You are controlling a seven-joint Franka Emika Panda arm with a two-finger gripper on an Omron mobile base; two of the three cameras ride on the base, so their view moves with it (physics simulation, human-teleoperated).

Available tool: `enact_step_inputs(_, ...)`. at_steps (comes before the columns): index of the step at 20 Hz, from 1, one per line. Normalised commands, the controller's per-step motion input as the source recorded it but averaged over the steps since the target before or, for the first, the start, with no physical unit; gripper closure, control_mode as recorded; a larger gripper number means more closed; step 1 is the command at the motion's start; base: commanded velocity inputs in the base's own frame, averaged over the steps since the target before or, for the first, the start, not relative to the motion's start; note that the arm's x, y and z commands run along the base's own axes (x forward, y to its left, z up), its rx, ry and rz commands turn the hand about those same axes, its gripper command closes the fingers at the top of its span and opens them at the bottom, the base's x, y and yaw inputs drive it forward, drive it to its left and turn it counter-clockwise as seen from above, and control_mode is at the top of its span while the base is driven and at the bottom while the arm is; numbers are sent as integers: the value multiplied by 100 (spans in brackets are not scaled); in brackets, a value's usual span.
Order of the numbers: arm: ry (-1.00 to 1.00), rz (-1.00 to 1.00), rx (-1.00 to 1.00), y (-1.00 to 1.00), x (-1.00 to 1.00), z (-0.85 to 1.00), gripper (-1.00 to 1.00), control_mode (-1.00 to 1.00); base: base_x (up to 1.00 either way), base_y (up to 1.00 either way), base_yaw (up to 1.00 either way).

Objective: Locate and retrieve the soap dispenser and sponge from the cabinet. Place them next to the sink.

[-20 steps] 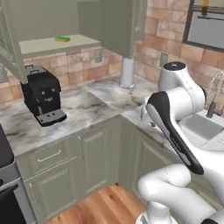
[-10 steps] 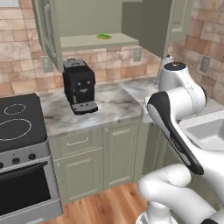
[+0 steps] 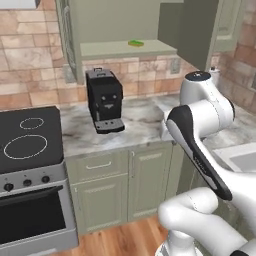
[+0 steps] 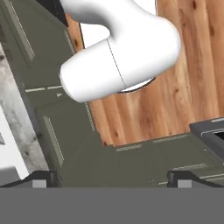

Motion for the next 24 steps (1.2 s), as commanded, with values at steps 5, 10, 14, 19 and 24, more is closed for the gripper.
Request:
enact_step_inputs(5, 0, 0, 0, 0, 0, 0, -100, 100, 51, -23, 16)
enact_step_inputs(10, 0, 0, 0, 0, 0, 0, -100, 100, 53, -19, 12)
enact_step_inputs(14, 0, 0, 0, 0, 0, 0, -100, 100, 50, -28, 10)
enact_step_inputs(19, 0, 0, 0, 0, 0, 0, -100, 100, 51, -44, 4)
enact_step_inputs(24, 0, 0, 0, 0, 0, 0, -100, 100, 41, -29, 1)
